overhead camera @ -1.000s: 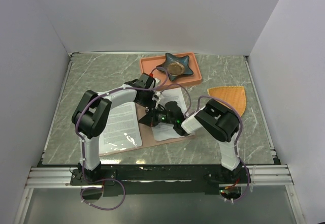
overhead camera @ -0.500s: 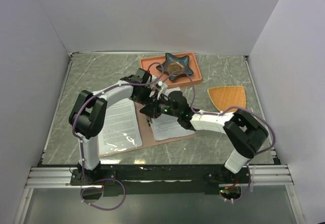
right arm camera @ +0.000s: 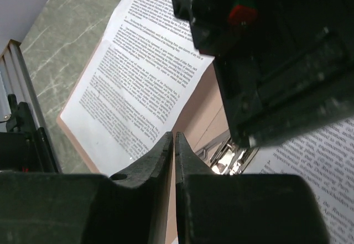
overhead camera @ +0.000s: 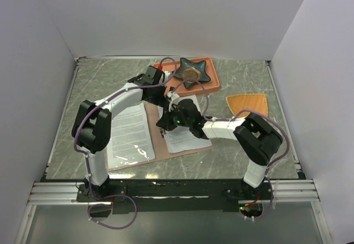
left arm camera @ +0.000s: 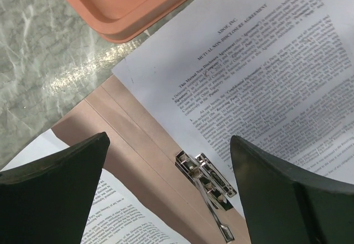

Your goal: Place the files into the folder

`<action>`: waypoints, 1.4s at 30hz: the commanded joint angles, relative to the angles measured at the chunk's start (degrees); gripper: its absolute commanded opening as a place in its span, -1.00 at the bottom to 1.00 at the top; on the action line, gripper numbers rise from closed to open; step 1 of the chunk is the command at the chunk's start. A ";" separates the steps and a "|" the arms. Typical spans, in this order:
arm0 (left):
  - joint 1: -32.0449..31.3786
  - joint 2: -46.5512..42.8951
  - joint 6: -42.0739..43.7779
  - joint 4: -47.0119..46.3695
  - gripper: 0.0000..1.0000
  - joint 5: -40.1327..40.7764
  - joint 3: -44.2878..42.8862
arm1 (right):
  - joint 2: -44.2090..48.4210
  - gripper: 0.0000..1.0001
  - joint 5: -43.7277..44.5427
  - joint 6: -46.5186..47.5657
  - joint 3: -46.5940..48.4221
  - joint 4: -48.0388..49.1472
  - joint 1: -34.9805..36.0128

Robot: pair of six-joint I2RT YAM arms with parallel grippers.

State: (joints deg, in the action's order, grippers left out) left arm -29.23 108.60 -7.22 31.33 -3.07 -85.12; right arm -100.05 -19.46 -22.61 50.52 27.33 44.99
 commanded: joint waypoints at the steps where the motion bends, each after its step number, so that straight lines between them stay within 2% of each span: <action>1: -0.91 2.49 -2.79 0.40 0.99 4.64 -0.22 | -2.60 -0.76 -2.41 0.64 3.35 4.13 -0.43; 6: -1.79 4.78 -3.59 0.40 0.99 7.99 0.66 | -5.76 -0.77 -3.39 -0.50 3.62 8.25 -0.61; 17: -2.41 8.91 -3.06 -0.40 0.99 8.17 2.68 | -10.43 -0.79 -4.62 -2.96 1.95 14.67 -0.78; 29: -3.29 12.08 -1.22 -3.91 0.99 8.35 7.42 | -10.25 -0.87 -6.46 -2.09 -3.06 11.70 -0.87; 42: -3.29 10.94 0.54 -5.40 0.97 7.38 8.74 | -11.22 -0.92 -3.92 -0.68 -6.14 5.46 -0.87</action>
State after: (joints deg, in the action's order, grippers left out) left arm -32.08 115.70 -8.45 25.43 3.70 -80.20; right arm -110.34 -23.64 -25.41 47.27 41.01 43.94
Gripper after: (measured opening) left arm 0.989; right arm 0.044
